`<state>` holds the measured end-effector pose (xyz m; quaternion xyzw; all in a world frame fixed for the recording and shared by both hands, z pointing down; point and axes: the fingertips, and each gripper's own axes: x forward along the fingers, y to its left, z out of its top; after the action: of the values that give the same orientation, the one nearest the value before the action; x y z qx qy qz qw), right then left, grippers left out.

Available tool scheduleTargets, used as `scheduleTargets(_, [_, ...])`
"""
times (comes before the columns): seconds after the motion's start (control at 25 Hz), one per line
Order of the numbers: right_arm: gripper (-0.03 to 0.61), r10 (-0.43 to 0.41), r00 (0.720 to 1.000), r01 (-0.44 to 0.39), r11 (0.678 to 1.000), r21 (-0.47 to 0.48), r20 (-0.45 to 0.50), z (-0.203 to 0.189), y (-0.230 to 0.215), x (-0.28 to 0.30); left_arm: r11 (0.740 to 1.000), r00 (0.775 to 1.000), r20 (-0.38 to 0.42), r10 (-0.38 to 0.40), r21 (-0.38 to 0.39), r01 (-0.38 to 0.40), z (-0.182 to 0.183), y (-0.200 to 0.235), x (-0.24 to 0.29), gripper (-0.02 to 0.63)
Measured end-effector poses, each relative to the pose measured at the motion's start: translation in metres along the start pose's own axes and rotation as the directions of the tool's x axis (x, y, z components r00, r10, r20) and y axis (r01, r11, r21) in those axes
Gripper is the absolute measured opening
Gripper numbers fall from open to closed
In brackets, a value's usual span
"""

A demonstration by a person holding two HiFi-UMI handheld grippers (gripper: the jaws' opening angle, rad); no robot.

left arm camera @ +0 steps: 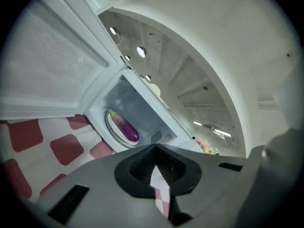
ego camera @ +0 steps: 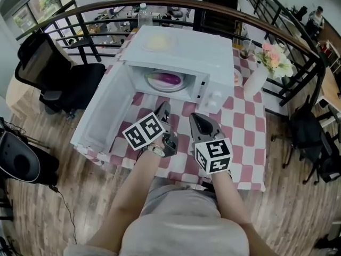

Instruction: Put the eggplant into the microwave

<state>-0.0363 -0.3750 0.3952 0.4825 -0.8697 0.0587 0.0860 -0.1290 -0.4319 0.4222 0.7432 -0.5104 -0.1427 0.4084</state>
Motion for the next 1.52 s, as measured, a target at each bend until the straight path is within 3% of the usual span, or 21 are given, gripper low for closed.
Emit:
scheduleTargets(0.2, [0.023, 0.013, 1.0, -0.014, 1.0, 0.022, 0.014, -0.003, 0.006, -0.006, 0.973, 0.997, 0.006, -0.08, 0.217, 0.077, -0.006, -0.026, -0.016, 0.002])
scheduleTargets(0.4, [0.023, 0.021, 0.999, -0.024, 0.996, 0.083, 0.04, -0.008, 0.008, -0.014, 0.905, 0.989, 0.028, -0.147, 0.407, 0.123, -0.01, -0.05, -0.036, 0.002])
scheduleTargets(0.64, [0.023, 0.05, 0.994, -0.056, 0.996, 0.067, 0.097, 0.001, 0.02, -0.022, 0.825, 0.985, 0.033, -0.168, 0.552, 0.122, -0.02, -0.066, -0.052, 0.002])
scheduleTargets(1.12, [0.023, 0.051, 0.992, -0.056, 0.997, 0.046, 0.113, 0.006, 0.029, -0.029, 0.724, 0.981, -0.007, -0.195, 0.674, 0.148, -0.039, -0.083, -0.064, 0.002])
scheduleTargets(1.4, [0.023, 0.057, 0.992, -0.061, 0.998, 0.035, 0.115, 0.002, 0.025, -0.035, 0.683, 0.978, -0.03, -0.208, 0.711, 0.168, -0.048, -0.09, -0.061, 0.002])
scheduleTargets(1.52, [0.023, 0.052, 0.991, -0.055, 0.998, 0.022, 0.121, 0.004, 0.024, -0.037, 0.68, 0.978, -0.034, -0.208, 0.714, 0.169, -0.05, -0.092, -0.06, 0.002])
